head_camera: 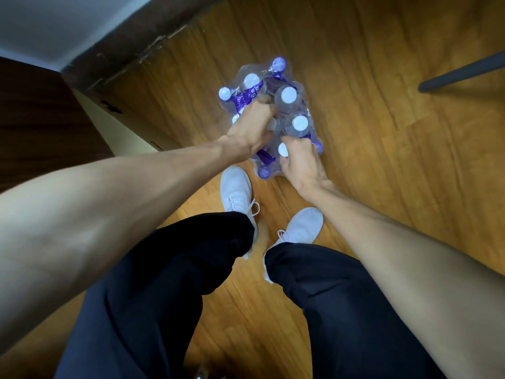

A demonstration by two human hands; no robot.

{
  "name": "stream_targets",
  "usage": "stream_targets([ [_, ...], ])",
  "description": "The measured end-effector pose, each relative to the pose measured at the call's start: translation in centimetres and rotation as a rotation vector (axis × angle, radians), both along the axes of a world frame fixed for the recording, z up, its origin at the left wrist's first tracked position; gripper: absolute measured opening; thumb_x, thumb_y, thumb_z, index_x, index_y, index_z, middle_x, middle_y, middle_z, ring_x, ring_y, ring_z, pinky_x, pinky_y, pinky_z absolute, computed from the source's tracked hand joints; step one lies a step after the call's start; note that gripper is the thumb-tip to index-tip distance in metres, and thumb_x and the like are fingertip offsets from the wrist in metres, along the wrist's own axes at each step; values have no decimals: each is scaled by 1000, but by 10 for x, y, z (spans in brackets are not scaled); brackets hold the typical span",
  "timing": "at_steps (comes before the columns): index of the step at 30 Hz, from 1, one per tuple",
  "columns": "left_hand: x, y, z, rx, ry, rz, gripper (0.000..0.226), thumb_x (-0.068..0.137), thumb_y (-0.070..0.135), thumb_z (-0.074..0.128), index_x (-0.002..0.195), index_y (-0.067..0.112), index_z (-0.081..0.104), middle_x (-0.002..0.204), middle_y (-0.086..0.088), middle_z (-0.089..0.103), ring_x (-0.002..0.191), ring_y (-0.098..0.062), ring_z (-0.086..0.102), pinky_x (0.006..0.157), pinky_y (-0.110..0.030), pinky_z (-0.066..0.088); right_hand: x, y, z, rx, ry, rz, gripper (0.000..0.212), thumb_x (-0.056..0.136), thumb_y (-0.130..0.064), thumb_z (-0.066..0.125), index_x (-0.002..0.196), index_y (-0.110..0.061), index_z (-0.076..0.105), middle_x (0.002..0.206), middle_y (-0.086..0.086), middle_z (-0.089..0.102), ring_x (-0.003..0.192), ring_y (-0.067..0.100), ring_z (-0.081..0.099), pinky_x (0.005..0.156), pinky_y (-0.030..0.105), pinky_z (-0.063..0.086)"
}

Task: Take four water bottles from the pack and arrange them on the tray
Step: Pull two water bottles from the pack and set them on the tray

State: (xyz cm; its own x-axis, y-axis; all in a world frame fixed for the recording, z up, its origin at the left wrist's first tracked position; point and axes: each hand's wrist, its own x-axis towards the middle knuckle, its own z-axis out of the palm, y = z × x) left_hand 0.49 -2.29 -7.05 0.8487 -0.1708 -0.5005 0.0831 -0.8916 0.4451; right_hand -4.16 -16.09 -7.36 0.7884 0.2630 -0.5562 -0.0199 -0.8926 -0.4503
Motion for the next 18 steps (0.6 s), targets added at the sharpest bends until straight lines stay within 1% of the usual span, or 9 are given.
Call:
stream_targets([
  [2, -3, -2, 19, -29, 8, 25, 25, 80, 1, 60, 103, 1, 68, 118, -13, 58, 99, -23, 57, 69, -15, 27, 0, 0, 19, 6, 4, -40, 22, 90, -1, 54, 110, -2, 63, 100, 24, 66, 96, 47, 64, 75, 42, 53],
  [3, -4, -3, 30, -30, 10, 39, 23, 81, 4, 60, 102, 2, 68, 117, -11, 58, 99, -22, 58, 70, -17, 29, 1, 0, 31, 3, 4, -66, 23, 90, -2, 54, 111, -2, 64, 100, 24, 66, 96, 47, 64, 75, 42, 53],
  [7, -5, 0, 88, -35, 0, 135, 24, 77, 8, 63, 100, 5, 68, 111, -8, 59, 97, -22, 57, 73, -20, 33, 3, 4, 91, 2, 24, -123, 16, 91, -4, 54, 104, -4, 64, 98, 24, 67, 94, 47, 63, 75, 42, 52],
  [9, -7, 2, 126, -45, -2, 172, 22, 73, 8, 67, 95, 7, 67, 108, -7, 59, 95, -24, 58, 73, -26, 40, 5, 3, 130, 5, 24, -138, 13, 92, -3, 53, 100, -4, 63, 94, 22, 68, 89, 44, 65, 71, 39, 49],
  [11, -11, 3, 170, -61, -20, 205, 19, 73, 11, 71, 91, 8, 66, 100, -3, 57, 88, -22, 56, 72, -30, 44, 3, 4, 174, 23, -2, -161, 14, 92, -1, 54, 101, -4, 65, 87, 14, 69, 76, 33, 66, 66, 33, 42],
  [12, -13, 3, 192, -74, -38, 237, 18, 73, 12, 73, 90, 8, 66, 95, -1, 55, 83, -21, 54, 69, -30, 44, 2, 4, 198, 39, -15, -173, 17, 92, 0, 55, 104, -5, 66, 86, 11, 69, 73, 29, 66, 66, 32, 43],
  [15, -23, 2, 260, -105, -88, 349, 17, 72, 12, 74, 88, 11, 68, 88, 4, 47, 76, -18, 50, 62, -22, 34, -5, 3, 264, 81, -82, -217, 29, 92, -1, 59, 118, -8, 68, 96, 17, 72, 86, 39, 68, 75, 36, 53],
  [17, -33, 3, 310, -115, -127, 398, 18, 72, 12, 75, 88, 12, 68, 87, 2, 47, 75, -17, 49, 57, -17, 29, -10, 4, 305, 119, -94, -236, 26, 92, -4, 59, 114, -11, 70, 90, 14, 71, 72, 32, 63, 69, 32, 52],
  [18, -37, 4, 335, -113, -152, 411, 18, 72, 13, 76, 89, 12, 69, 87, 1, 48, 74, -16, 49, 55, -15, 28, -13, 4, 327, 137, -98, -239, 22, 92, -5, 59, 110, -11, 70, 85, 12, 70, 65, 25, 54, 64, 28, 46],
])
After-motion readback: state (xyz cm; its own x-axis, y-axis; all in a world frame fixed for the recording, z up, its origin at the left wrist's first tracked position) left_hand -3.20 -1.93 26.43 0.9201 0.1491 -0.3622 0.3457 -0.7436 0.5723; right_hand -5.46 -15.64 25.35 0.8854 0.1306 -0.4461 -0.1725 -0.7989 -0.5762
